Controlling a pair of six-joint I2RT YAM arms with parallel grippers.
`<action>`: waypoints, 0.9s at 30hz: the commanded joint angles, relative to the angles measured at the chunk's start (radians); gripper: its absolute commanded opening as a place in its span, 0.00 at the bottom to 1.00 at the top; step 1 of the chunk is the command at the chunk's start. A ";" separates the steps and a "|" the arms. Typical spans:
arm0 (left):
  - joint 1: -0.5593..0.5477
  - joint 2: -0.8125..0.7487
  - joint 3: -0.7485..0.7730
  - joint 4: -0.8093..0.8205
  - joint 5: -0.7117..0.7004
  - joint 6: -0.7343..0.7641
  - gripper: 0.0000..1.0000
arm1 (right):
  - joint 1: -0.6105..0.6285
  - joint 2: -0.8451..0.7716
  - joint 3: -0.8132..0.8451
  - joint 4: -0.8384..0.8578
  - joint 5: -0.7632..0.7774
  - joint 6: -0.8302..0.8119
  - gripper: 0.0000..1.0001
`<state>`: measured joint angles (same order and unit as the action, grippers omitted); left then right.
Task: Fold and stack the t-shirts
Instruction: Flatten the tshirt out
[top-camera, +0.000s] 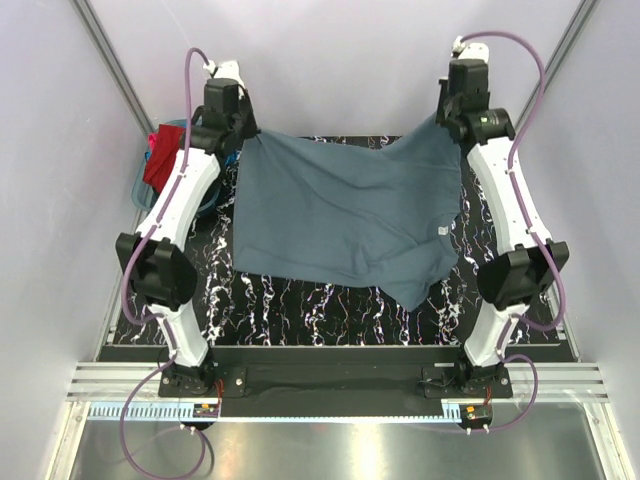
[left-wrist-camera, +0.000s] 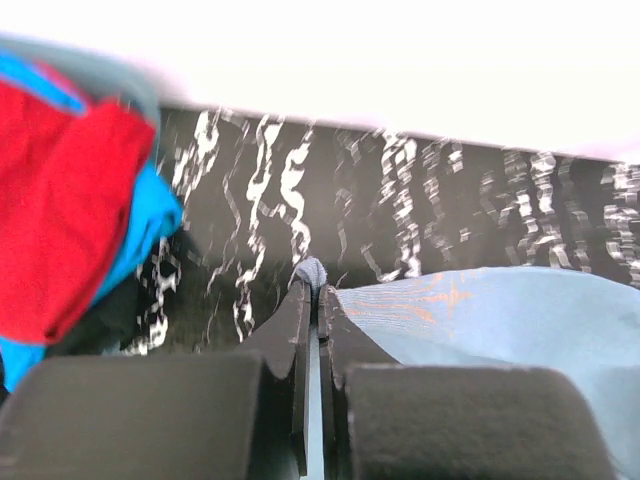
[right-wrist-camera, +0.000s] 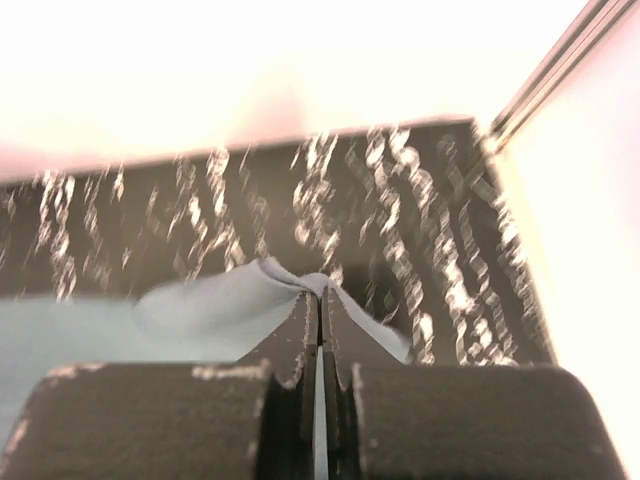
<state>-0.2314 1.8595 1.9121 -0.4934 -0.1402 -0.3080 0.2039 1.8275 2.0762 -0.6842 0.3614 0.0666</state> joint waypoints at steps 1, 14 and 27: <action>0.003 -0.063 0.063 0.041 0.077 0.087 0.00 | -0.024 0.056 0.178 0.025 0.065 -0.106 0.00; -0.002 -0.365 0.053 0.041 0.013 0.107 0.00 | -0.031 0.007 0.618 0.012 -0.027 -0.183 0.00; -0.014 -0.663 0.027 -0.008 0.033 0.115 0.00 | -0.029 -0.356 0.484 0.066 -0.049 -0.283 0.00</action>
<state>-0.2432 1.2175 1.9224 -0.5072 -0.1005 -0.2131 0.1757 1.5082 2.5587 -0.6857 0.3122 -0.1627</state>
